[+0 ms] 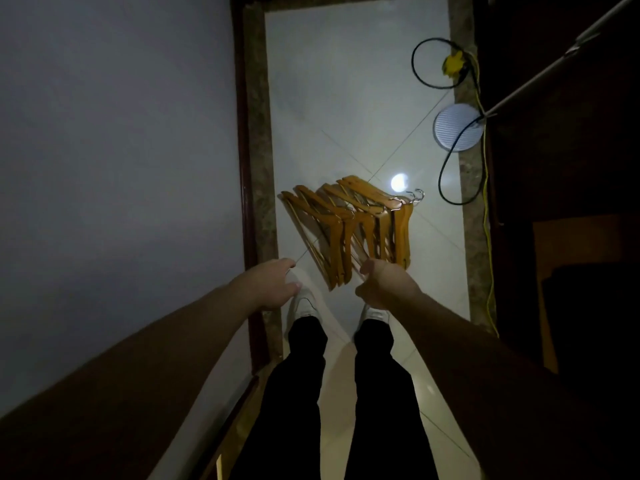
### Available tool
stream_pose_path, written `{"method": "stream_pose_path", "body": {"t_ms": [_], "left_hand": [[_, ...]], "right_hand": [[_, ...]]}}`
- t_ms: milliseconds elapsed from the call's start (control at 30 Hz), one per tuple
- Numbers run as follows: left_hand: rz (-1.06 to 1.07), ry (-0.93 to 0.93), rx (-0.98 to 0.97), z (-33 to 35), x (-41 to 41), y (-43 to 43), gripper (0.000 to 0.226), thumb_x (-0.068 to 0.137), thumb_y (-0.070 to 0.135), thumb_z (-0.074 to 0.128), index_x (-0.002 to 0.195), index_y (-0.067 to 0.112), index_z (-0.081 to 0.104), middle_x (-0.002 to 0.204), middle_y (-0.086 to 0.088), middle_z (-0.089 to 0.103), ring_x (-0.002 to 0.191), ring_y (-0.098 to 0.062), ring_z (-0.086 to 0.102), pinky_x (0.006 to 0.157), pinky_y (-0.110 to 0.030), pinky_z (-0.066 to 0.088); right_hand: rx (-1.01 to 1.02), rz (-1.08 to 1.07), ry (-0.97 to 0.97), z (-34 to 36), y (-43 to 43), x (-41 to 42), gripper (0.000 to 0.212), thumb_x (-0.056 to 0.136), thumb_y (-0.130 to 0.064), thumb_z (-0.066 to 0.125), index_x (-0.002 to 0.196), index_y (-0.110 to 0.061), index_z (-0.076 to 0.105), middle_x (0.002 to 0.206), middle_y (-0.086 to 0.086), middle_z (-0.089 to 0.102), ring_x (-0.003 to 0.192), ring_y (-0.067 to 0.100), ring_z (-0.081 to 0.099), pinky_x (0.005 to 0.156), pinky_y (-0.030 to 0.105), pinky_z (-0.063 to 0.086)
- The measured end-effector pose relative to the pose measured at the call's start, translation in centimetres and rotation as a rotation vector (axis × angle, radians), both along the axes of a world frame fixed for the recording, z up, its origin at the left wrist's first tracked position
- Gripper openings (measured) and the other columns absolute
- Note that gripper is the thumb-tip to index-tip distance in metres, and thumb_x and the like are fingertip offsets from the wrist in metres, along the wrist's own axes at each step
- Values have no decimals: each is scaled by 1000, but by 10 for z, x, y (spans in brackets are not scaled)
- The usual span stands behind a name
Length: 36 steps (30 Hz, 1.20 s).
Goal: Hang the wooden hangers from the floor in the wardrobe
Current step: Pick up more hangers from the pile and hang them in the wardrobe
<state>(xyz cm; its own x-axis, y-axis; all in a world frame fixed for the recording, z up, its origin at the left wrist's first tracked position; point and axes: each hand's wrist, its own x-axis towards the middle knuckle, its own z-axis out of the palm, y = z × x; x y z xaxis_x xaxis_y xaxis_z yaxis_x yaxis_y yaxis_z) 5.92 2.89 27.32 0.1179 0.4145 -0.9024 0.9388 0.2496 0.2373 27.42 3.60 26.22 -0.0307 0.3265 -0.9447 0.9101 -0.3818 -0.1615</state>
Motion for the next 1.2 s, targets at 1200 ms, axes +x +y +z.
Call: {"method": "stream_pose_path", "body": {"t_ms": [1200], "left_hand": [[58,-1,-147,-399,16,48,63,97,46,52,153,25,30,155,-7,37,137,-24,41,107,-28,35]], "right_hand": [[-86,-150,-18,-411,0,0,21,94,-27,63,114,-24,57,107,0,64,102,18,63,95,39,54]]}}
